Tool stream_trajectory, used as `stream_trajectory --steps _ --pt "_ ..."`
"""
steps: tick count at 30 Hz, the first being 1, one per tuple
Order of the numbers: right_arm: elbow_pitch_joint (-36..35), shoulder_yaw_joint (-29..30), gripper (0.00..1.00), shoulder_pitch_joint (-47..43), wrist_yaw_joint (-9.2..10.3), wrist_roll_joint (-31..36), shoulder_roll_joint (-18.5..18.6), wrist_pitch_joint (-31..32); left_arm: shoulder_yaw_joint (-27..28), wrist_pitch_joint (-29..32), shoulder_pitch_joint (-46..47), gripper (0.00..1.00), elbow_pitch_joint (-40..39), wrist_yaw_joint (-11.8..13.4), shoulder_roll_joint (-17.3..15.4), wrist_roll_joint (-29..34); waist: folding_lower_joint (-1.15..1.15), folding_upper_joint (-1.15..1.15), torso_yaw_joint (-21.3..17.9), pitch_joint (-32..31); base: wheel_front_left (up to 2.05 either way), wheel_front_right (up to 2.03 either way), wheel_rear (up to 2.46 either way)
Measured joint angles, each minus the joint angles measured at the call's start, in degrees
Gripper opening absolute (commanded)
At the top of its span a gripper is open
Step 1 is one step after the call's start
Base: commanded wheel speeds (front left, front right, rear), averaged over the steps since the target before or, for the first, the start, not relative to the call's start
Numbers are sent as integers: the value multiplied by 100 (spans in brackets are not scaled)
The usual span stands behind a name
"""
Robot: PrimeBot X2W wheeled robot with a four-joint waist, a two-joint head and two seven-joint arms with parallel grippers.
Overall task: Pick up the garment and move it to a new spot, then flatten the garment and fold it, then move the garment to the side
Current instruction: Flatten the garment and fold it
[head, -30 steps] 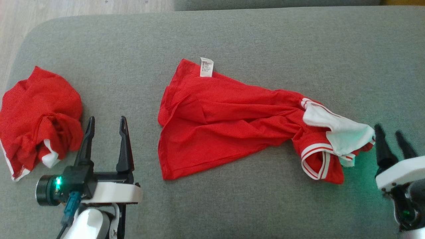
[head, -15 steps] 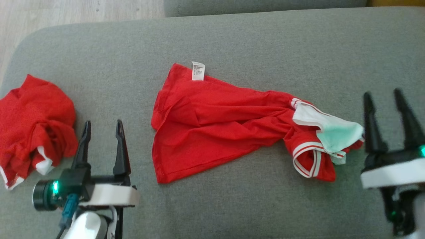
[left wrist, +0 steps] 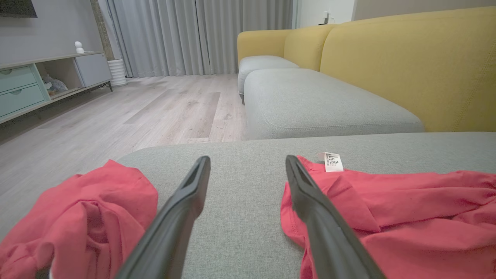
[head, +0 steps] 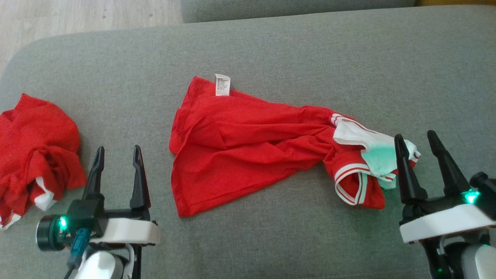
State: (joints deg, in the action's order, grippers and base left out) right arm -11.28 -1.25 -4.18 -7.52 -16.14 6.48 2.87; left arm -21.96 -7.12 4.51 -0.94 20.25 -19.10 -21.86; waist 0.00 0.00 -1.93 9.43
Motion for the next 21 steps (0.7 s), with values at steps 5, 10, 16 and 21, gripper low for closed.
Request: stream_trajectory --steps 5,10,16,21 --pt "107 -36 100 8 0 -2 21 189 -4 0 1 100 2 33 -4 0 0 0 6 16 0 0 0" --pt "465 -299 100 33 0 -109 223 744 -18 0 8 100 2 41 -4 0 0 0 17 95 0 0 0" --pt "755 -510 100 410 0 -149 489 1140 -65 0 81 100 3 43 16 0 0 0 92 216 0 0 0" --pt "1020 -517 100 664 0 -109 581 1357 -91 -21 147 100 32 40 36 0 1 0 198 342 0 0 0"
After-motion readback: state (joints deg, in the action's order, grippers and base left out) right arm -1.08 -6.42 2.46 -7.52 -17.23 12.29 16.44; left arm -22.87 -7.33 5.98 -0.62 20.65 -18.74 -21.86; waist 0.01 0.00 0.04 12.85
